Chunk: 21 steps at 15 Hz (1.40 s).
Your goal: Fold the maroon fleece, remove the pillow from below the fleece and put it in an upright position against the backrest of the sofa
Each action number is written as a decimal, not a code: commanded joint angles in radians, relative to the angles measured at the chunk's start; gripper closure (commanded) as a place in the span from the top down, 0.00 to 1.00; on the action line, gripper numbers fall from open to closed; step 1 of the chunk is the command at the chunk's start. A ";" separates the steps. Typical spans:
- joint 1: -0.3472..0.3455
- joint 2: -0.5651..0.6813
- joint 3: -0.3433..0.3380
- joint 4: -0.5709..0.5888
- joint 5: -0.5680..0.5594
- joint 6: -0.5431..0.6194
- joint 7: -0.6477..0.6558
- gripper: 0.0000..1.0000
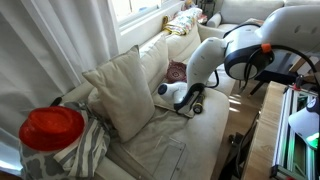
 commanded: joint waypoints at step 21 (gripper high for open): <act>-0.067 -0.009 0.055 -0.097 -0.309 0.085 0.551 0.01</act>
